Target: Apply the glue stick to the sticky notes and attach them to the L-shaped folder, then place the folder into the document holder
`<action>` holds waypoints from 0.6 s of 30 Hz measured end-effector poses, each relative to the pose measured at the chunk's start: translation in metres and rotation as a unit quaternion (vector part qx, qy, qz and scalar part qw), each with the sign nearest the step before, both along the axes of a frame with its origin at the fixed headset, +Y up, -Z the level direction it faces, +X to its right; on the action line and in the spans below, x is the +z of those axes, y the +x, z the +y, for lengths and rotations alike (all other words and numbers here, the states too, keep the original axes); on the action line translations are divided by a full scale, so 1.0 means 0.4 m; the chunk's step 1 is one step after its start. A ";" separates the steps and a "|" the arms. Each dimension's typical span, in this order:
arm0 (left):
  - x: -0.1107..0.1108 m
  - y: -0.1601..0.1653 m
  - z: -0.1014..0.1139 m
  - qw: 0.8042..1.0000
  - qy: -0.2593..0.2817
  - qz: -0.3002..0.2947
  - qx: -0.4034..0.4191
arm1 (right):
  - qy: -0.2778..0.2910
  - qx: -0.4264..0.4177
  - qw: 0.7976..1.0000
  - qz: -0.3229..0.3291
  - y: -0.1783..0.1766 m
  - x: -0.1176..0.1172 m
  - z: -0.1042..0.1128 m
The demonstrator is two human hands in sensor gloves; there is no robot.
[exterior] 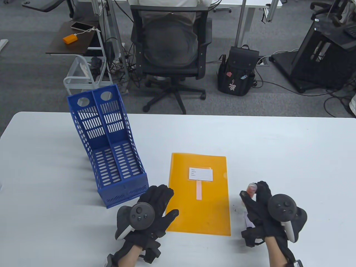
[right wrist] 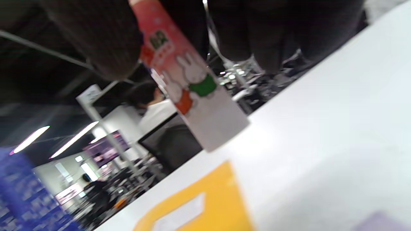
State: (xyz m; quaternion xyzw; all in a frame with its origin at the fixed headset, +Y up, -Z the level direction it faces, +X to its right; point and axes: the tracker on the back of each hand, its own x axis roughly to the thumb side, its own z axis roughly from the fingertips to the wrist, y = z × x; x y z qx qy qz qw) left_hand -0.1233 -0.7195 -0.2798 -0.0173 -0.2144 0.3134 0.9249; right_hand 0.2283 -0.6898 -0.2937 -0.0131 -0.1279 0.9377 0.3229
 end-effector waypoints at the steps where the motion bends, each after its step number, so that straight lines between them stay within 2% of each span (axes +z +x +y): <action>1: 0.002 0.005 0.000 1.000 -0.002 -0.012 0.002 | 0.006 0.009 1.000 0.019 -0.028 0.002 0.005; 5: 0.008 0.023 0.000 0.999 -0.008 -0.042 0.013 | 0.020 0.055 0.992 0.112 -0.164 0.011 0.007; 9: 0.001 0.021 -0.010 0.998 -0.027 -0.047 0.034 | 0.022 0.123 0.975 0.185 -0.273 0.021 -0.028; 12: -0.005 0.018 -0.021 0.998 -0.042 -0.037 0.041 | 0.059 0.180 0.962 0.199 -0.309 0.038 -0.064; 13: -0.005 0.018 -0.024 0.997 -0.049 -0.024 0.049 | 0.093 0.204 0.953 0.203 -0.323 0.045 -0.079; 16: -0.003 0.028 -0.026 0.995 -0.063 -0.021 0.071 | 0.097 0.262 0.933 0.227 -0.345 0.065 -0.102; 18: 0.000 0.038 -0.028 0.995 -0.071 -0.027 0.072 | 0.106 0.257 0.932 0.232 -0.350 0.071 -0.106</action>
